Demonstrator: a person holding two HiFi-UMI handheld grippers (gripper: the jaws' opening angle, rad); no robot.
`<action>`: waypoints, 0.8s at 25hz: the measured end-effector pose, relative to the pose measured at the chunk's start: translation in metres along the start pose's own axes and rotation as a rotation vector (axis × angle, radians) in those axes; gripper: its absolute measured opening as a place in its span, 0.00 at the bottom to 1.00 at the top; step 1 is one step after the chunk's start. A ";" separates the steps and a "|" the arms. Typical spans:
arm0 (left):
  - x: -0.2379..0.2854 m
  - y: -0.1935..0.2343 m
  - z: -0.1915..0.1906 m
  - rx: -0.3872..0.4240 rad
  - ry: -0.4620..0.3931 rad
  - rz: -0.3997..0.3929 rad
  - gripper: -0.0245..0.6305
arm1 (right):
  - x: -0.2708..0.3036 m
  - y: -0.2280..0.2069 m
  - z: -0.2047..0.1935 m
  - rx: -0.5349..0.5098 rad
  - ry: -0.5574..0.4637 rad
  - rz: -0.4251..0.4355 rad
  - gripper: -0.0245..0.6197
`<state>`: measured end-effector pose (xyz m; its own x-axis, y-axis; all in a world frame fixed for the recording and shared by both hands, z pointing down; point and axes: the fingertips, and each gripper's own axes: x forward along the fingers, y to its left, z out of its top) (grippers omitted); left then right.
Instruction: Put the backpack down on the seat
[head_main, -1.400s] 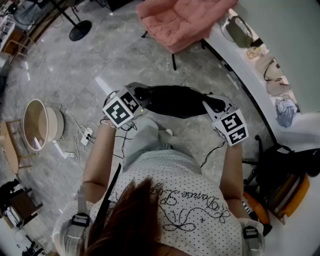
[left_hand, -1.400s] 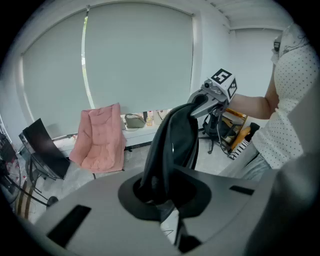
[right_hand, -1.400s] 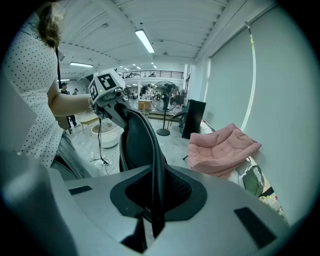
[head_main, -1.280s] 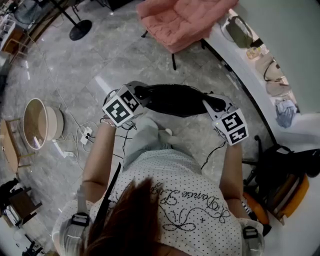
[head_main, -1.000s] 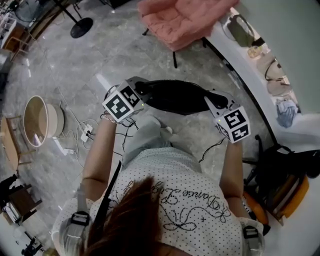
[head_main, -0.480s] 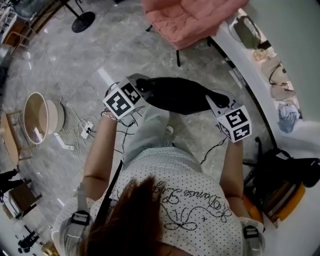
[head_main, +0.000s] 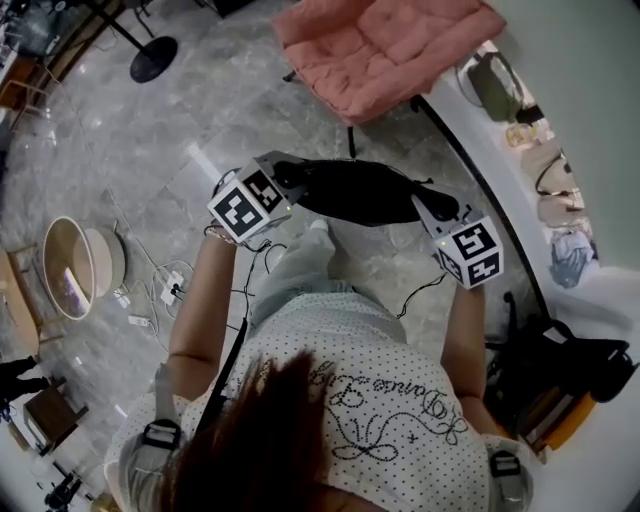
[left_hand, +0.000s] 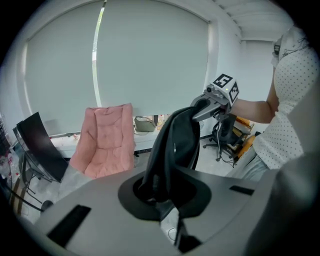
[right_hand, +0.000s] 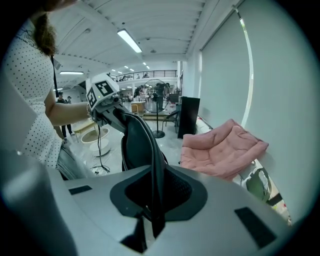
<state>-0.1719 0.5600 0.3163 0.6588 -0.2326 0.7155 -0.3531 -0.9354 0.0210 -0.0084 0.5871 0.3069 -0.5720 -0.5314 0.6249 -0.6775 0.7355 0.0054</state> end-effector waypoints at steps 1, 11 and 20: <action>0.002 0.013 0.005 0.003 -0.002 -0.002 0.06 | 0.006 -0.010 0.007 0.002 -0.001 -0.004 0.12; 0.022 0.101 0.037 0.047 -0.001 -0.026 0.06 | 0.047 -0.074 0.045 0.032 -0.005 -0.058 0.12; 0.046 0.143 0.068 0.042 0.004 -0.003 0.06 | 0.061 -0.126 0.060 0.021 -0.015 -0.048 0.12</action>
<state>-0.1469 0.3977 0.3042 0.6570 -0.2286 0.7184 -0.3229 -0.9464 -0.0059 0.0144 0.4368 0.2972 -0.5454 -0.5718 0.6129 -0.7137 0.7002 0.0182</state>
